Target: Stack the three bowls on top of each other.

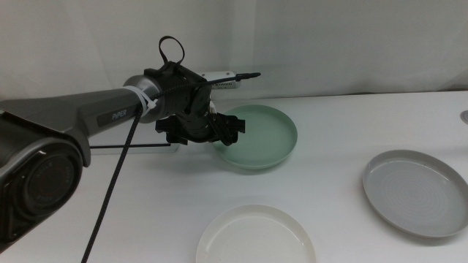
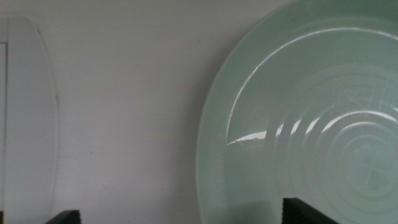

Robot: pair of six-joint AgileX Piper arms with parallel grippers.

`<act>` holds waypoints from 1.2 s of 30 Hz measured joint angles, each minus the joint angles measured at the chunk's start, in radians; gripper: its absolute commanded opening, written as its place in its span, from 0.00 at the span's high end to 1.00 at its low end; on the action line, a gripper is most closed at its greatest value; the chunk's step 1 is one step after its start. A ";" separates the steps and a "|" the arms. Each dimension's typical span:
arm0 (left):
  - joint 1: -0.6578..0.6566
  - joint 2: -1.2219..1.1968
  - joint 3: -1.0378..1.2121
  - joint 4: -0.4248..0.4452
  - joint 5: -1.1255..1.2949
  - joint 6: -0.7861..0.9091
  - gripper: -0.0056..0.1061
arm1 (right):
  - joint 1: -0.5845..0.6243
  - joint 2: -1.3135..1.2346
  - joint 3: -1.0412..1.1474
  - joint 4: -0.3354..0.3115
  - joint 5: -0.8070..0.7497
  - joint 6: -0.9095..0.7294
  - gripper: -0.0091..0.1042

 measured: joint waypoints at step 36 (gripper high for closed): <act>0.006 -0.156 -0.009 -0.031 0.074 0.052 0.98 | 0.000 0.000 0.000 0.002 0.000 0.000 0.01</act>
